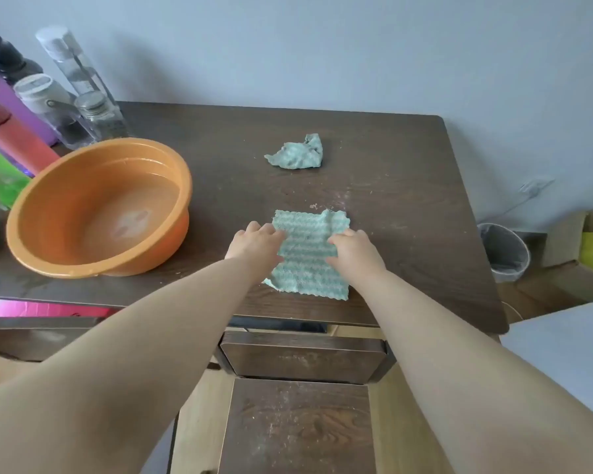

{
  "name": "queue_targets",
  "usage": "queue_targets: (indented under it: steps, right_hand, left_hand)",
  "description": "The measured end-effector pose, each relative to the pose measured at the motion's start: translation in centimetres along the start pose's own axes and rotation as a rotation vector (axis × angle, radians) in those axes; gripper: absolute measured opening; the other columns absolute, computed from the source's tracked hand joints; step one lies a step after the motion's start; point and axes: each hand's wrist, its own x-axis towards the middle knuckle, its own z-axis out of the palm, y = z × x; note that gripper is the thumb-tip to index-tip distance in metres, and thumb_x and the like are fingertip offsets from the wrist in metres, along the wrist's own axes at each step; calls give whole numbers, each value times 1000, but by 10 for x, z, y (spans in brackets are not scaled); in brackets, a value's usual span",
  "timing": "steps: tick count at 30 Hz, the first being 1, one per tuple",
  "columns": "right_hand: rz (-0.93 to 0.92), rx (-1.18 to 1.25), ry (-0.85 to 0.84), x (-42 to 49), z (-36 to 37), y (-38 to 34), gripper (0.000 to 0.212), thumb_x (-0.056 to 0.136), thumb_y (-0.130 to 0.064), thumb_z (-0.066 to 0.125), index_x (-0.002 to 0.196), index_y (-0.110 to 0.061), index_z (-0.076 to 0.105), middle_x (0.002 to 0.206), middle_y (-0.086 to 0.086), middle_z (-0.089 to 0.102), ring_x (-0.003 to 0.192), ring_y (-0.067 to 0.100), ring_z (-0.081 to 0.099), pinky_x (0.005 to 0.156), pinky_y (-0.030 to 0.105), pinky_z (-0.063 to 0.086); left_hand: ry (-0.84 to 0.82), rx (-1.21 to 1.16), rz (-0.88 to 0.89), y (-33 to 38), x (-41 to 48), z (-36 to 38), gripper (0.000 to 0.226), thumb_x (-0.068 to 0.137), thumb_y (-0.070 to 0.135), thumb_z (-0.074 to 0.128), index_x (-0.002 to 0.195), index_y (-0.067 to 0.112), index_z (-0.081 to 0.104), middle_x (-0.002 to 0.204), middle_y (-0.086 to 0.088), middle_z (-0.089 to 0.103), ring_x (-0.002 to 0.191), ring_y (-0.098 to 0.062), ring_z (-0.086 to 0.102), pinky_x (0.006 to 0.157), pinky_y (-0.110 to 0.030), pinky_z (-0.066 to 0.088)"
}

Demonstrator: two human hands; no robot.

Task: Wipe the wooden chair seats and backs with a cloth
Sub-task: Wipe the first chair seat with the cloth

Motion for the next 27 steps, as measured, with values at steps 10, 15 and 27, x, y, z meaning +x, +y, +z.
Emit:
queue_targets:
  steps: [10,15,27]
  right_hand:
    - [95,15,106,5,15,1,30,94,-12,61,65,-15,54,88,2,54,101,30,49,94,45,48]
    - [78,-31,102,1,6,-5,27,91,-1,56,70,-17,52,92,2,55,103,25,46,75,40,50]
    - [126,56,178,-73,-45,-33,15,101,-18,46,104,-20,61,102,4,62,94,23,54,77,36,50]
  left_hand:
    - [91,-315,-144,-8,2,20,20,95,41,60,112,32,65,116,7,56,109,-21,42,89,-35,37]
    - [96,-367,-189,-8,-5,14,9,94,34,61,99,28,64,107,4,57,106,-23,44,85,-37,40]
    - [88,-599,-100,-14,-76,-48,18,92,30,63,109,26,61,98,9,61,92,-16,58,78,-31,46]
